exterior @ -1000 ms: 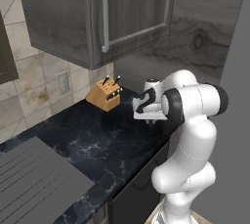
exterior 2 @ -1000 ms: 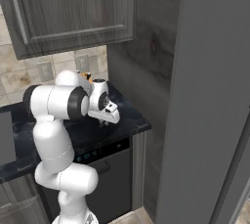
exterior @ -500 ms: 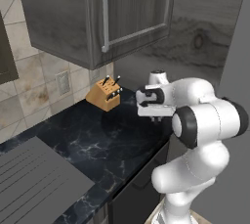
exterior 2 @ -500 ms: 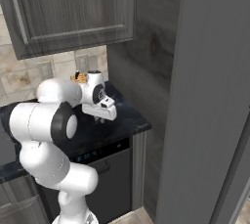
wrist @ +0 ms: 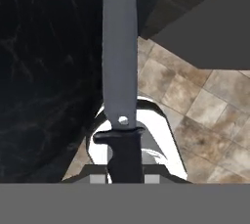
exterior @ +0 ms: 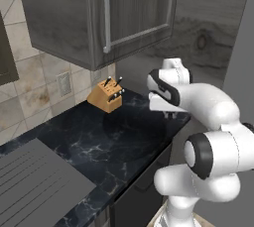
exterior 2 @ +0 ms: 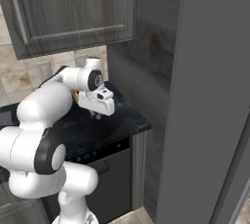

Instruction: Retrieve the butter from the fridge and place it on a plate on the dining table. Then retrieve the butter knife by the fridge and place it near the plate.

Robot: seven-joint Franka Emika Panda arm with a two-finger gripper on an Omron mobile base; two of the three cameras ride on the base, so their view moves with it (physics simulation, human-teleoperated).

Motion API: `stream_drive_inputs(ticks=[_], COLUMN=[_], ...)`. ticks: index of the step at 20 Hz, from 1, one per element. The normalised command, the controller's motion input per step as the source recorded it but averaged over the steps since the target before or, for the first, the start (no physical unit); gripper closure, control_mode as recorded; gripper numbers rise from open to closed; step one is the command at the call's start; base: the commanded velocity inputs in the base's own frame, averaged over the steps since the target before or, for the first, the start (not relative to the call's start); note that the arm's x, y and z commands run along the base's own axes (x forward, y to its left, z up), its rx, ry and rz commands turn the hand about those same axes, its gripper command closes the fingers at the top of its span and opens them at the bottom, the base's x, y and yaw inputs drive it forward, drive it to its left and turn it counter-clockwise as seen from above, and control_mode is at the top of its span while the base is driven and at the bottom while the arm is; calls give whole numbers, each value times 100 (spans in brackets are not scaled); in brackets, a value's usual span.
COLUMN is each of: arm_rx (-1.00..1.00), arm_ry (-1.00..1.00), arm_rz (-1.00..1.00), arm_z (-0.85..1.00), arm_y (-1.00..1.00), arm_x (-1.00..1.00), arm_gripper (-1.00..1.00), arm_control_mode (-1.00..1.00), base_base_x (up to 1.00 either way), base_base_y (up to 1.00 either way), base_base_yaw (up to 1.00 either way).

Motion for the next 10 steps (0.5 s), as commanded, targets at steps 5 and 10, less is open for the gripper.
stream_drive_inputs(ticks=[5,10], arm_rx=[8,7], arm_ry=[-3,-10], arm_rz=[-6,-3], arm_z=[91,81], arm_y=[0,0], arm_x=[-83,-84], arm_gripper=[100,100], arm_control_mode=[-100,-100], base_base_x=[0,0], base_base_y=[0,0], base_base_yaw=[0,0])
